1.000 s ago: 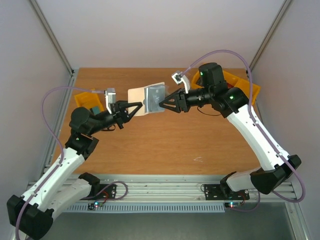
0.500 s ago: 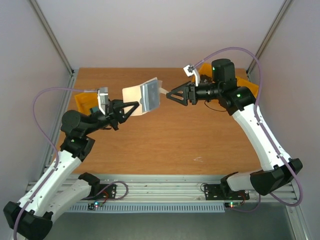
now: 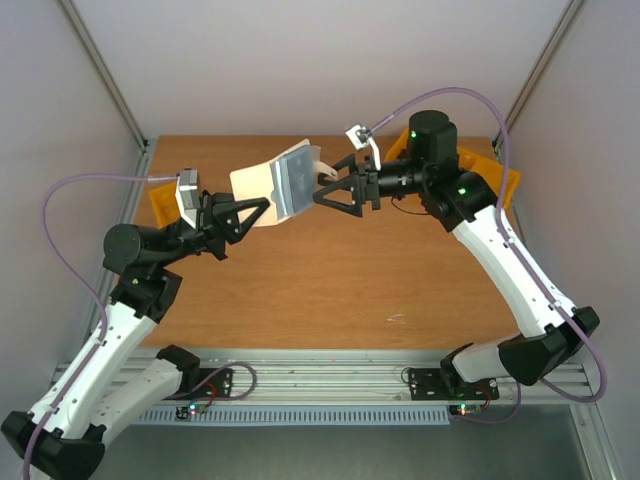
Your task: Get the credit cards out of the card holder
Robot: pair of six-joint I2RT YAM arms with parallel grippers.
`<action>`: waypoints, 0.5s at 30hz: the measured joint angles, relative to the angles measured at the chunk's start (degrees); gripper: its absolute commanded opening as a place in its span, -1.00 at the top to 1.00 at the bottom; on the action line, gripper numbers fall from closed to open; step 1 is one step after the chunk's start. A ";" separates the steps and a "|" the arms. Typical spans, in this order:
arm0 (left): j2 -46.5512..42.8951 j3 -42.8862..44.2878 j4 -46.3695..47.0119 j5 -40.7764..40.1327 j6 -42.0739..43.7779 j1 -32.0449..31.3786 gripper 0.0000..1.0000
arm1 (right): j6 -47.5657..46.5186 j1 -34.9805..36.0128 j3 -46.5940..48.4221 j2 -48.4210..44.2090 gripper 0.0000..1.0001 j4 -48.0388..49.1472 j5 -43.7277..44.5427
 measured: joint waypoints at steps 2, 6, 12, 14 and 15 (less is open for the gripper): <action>0.24 0.44 0.00 0.35 -0.04 0.00 0.99 | 0.44 1.79 0.37 1.03 -0.97 1.22 -0.50; 0.26 0.57 -0.07 0.66 -0.26 0.00 1.00 | 0.96 4.46 0.63 3.37 -0.46 2.64 -1.44; 0.22 0.59 -0.22 -0.13 -1.36 0.00 0.99 | 1.16 5.77 1.70 4.22 0.68 1.55 -2.62; 0.15 0.59 -0.61 -0.96 -1.46 0.00 0.99 | 1.25 5.79 1.49 3.52 0.81 1.73 -2.89; 0.13 0.55 -1.05 -1.68 -1.44 0.04 0.99 | 1.57 5.88 1.16 2.84 0.89 1.77 -2.91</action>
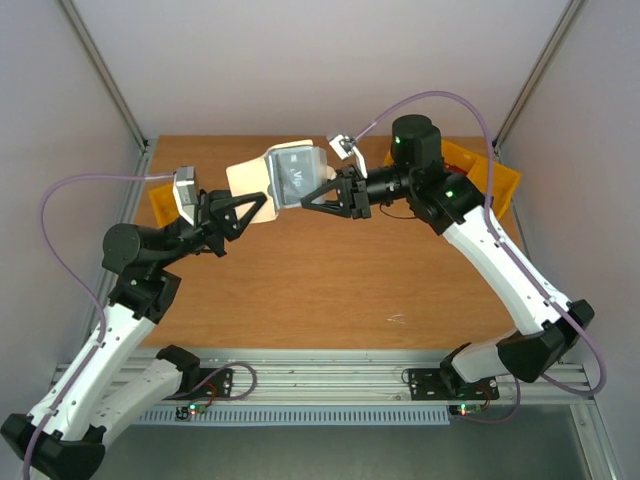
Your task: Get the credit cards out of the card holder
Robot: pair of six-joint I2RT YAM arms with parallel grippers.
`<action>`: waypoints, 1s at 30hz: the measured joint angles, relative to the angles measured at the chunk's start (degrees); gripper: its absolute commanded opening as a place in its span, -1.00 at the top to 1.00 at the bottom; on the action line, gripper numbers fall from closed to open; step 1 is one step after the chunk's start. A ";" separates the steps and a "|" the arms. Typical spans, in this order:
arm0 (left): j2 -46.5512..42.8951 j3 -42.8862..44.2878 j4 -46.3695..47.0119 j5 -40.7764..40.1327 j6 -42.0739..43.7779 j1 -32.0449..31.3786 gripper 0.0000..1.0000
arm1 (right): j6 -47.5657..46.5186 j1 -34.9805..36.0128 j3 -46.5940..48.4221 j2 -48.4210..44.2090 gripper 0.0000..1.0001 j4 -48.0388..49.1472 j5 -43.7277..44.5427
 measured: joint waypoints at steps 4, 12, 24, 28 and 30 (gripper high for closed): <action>-0.33 -0.92 -2.64 -3.54 0.57 0.22 0.83 | 1.09 0.07 -2.51 -3.96 0.97 -0.31 2.29; -1.90 -4.28 -10.34 -5.92 5.90 0.85 -0.51 | -2.73 4.20 -3.28 -6.88 0.98 -9.86 13.20; -2.80 -6.71 -12.87 -1.27 5.79 1.07 -0.69 | -10.54 13.44 2.10 -4.87 0.98 -20.46 27.78; -2.84 -6.95 -12.83 0.50 5.77 1.07 -0.69 | -11.69 14.29 3.15 -3.50 0.98 -21.44 27.91; -2.51 -6.95 -12.72 0.79 5.55 1.07 -0.50 | -12.52 14.60 4.35 -2.38 0.98 -22.45 27.87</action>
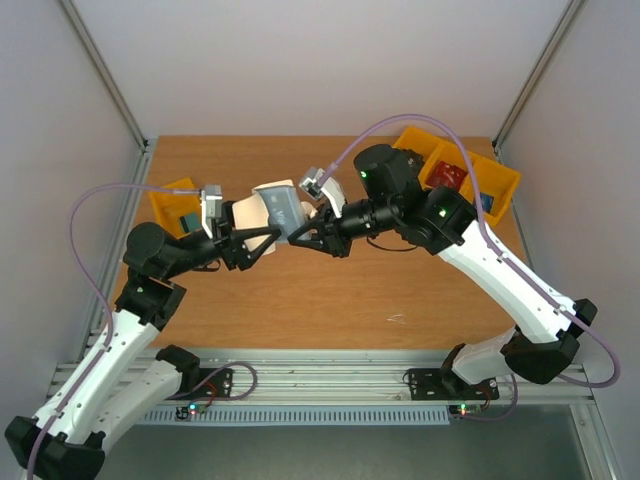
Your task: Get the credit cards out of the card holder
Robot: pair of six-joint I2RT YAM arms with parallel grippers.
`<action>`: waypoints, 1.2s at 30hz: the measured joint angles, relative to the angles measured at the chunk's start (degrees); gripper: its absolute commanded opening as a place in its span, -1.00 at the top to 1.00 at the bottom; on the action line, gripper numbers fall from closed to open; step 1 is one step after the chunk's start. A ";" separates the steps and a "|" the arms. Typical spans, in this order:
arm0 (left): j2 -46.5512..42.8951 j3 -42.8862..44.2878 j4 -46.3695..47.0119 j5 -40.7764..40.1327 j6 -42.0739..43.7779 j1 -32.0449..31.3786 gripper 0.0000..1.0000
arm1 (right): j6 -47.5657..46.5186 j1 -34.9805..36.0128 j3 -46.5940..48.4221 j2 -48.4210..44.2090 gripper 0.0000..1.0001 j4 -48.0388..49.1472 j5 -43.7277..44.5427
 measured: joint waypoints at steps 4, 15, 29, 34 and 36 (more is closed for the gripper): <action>0.28 0.00 0.37 1.05 -0.94 -0.15 0.28 | -1.79 0.98 0.92 0.98 0.98 -1.01 0.46; -1.64 -0.02 2.21 3.50 -1.11 -0.04 0.99 | -4.57 1.57 1.86 0.76 0.07 -2.73 -0.44; -2.78 -0.15 3.32 3.85 -1.33 0.46 1.00 | -4.50 -3.10 8.83 -4.13 -0.17 -4.33 1.68; -2.86 -0.44 3.30 3.78 -1.25 0.46 1.00 | -2.14 -2.69 10.69 -2.12 -0.14 -2.80 3.69; -2.86 -0.50 3.28 3.78 -1.22 0.46 0.99 | -0.87 -2.60 10.69 0.09 -0.06 -2.67 5.16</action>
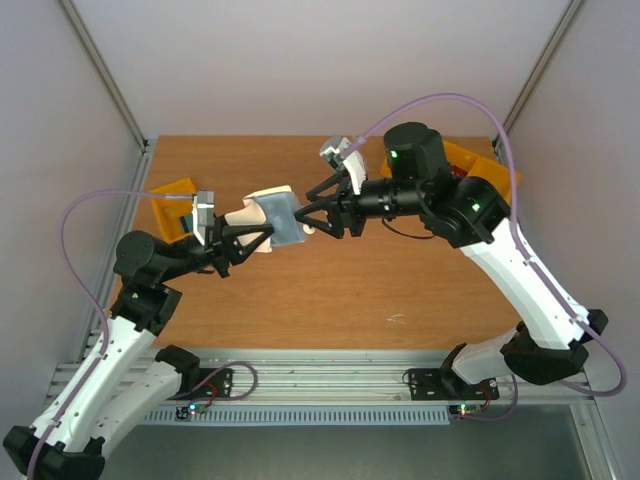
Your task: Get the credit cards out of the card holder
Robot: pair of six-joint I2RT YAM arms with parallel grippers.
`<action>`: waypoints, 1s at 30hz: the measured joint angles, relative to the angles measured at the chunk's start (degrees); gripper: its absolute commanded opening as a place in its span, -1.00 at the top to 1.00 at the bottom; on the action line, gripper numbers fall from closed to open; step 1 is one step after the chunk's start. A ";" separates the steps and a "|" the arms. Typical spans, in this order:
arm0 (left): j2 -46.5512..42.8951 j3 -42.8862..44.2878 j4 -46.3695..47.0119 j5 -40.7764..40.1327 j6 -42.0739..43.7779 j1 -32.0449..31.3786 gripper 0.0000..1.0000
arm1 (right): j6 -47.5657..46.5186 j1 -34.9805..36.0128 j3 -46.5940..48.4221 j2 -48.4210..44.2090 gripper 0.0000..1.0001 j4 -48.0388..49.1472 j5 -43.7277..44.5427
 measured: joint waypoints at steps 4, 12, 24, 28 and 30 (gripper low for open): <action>0.00 -0.04 -0.11 -0.02 0.02 0.00 0.99 | 1.20 0.00 0.00 2.03 0.03 0.07 1.57; 0.33 -0.09 -0.42 -0.24 0.02 0.31 1.00 | 2.45 0.00 -0.07 2.32 -0.20 0.26 2.38; 0.83 -0.09 -0.44 0.42 0.20 0.70 0.99 | 2.47 -0.07 -2.32 2.08 -0.34 3.17 -1.88; 0.83 -0.09 -0.28 0.83 0.44 0.79 0.99 | 2.14 -0.07 -2.36 2.43 -0.39 3.43 -4.17; 0.81 -0.07 -0.26 1.18 0.63 0.81 1.00 | 1.75 -0.07 -2.38 2.60 -0.26 3.43 -5.57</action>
